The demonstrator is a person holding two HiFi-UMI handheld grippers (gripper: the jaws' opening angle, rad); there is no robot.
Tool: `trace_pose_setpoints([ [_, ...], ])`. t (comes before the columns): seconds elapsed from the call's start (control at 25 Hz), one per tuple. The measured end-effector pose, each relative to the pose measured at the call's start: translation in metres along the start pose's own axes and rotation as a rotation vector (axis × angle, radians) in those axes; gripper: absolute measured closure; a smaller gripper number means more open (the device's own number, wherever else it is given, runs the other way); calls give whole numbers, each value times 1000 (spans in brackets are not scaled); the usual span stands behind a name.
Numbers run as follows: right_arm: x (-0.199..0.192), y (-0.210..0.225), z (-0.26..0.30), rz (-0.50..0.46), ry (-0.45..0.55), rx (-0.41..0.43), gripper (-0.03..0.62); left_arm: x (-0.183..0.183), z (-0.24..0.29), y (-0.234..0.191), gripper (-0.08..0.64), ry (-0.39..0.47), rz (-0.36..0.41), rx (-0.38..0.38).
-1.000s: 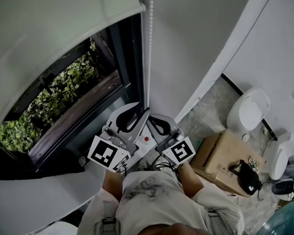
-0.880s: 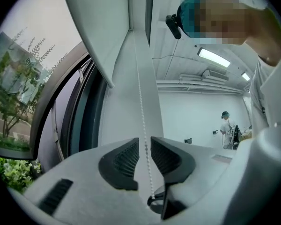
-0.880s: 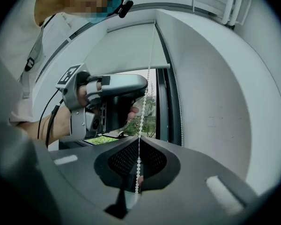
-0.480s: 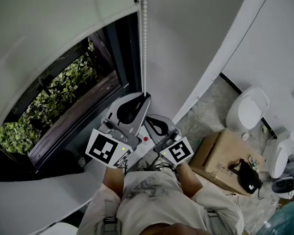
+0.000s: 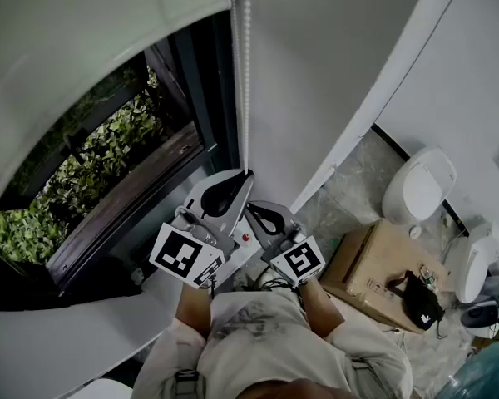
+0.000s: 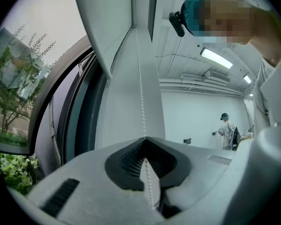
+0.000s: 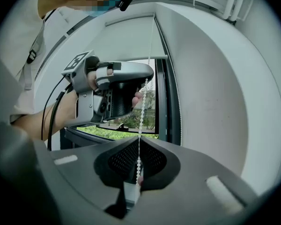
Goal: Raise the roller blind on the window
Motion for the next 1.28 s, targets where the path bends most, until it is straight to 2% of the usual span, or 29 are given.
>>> trace_pose_setpoints([
  [0.44,-31,0,-4,25,-74,4,579,-30,-3,0,548,-51,-40,9],
  [0.64,-40,-1,-5,67,-125,-3,580,-40,-6,-1,548,-75,-52,14],
  [1.28,-76,-7,-9,95,-228,1,580,-79,-15,3,548,-146,-114,34],
])
Point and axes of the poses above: the fingertips, and each gripper's own axes: z forward along the fingers, y to its right, x out of its top, the point moved 9 cm from there along -z, backward along the fingers
